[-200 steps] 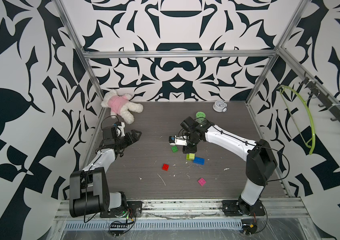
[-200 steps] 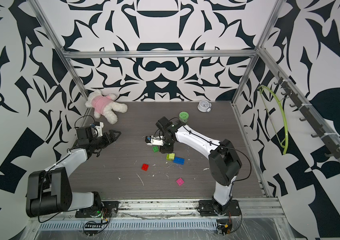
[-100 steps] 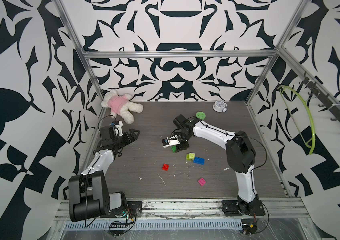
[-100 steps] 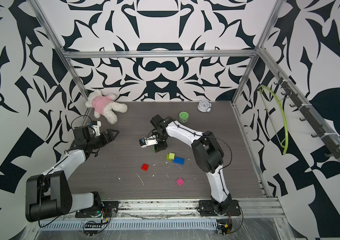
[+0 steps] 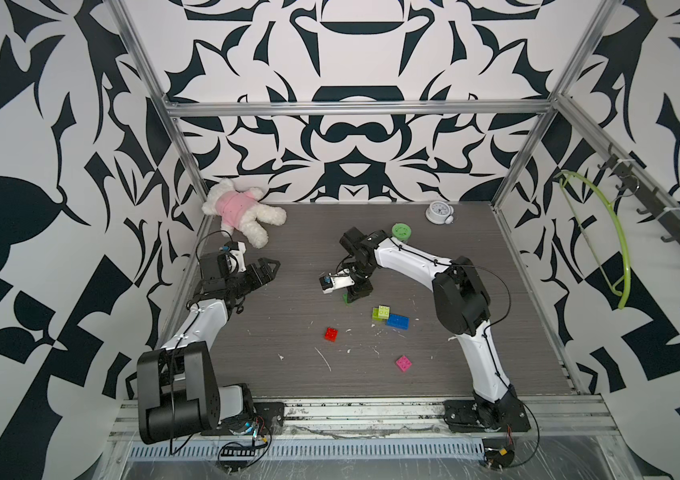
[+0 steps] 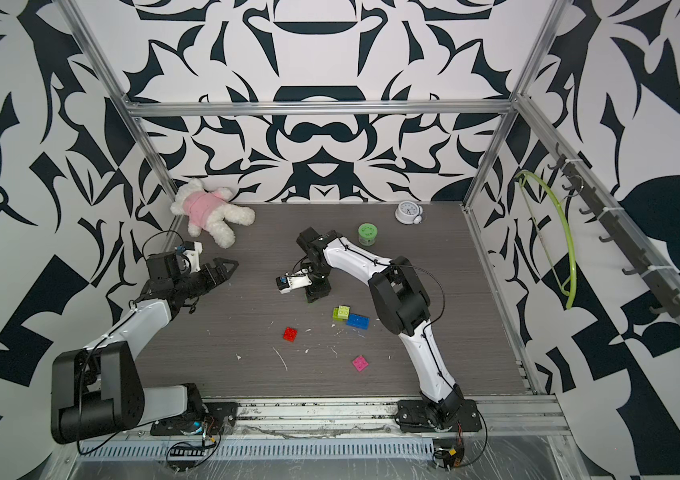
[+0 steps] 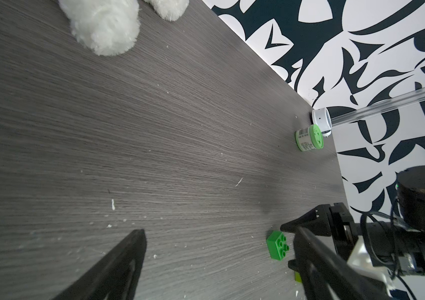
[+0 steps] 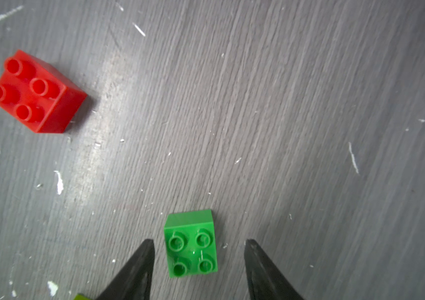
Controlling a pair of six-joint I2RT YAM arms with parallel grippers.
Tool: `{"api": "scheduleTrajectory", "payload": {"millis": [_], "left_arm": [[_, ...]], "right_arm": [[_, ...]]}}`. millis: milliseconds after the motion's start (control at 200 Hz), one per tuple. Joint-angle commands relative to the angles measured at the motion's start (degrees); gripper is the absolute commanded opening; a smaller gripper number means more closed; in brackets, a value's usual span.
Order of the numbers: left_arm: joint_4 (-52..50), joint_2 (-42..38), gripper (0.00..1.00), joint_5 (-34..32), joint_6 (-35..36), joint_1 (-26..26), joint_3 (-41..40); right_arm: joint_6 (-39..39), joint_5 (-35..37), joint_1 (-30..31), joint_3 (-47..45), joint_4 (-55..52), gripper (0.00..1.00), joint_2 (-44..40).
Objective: Assemble the letter y with lego
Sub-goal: Adjust the lego brick at the center of the board.
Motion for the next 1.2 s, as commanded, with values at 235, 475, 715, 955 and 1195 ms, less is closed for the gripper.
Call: {"api": "scheduleTrajectory", "payload": {"millis": [235, 475, 715, 955, 1195], "left_arm": [[-0.25, -0.01, 0.94, 1.10, 0.63, 0.23, -0.74], [-0.17, -0.04, 0.94, 1.10, 0.64, 0.25, -0.79], [-0.17, -0.01, 0.94, 1.17, 0.63, 0.23, -0.90], [-0.17, -0.24, 0.94, 1.10, 0.63, 0.23, -0.85], [-0.17, 0.00, 0.94, 1.26, 0.63, 0.23, -0.83]], "right_arm": [[-0.77, 0.54, -0.22, 2.68, -4.35, 0.49, 0.34], [-0.61, 1.58, -0.22, 2.39, -4.25, 0.45, 0.68], [0.02, 1.44, -0.22, 2.46, -3.91, 0.42, 1.26], [2.07, 2.00, -0.22, 2.73, -3.43, 0.34, 0.91], [13.57, 4.12, 0.35, -0.52, -0.12, 0.32, -1.03]]}}
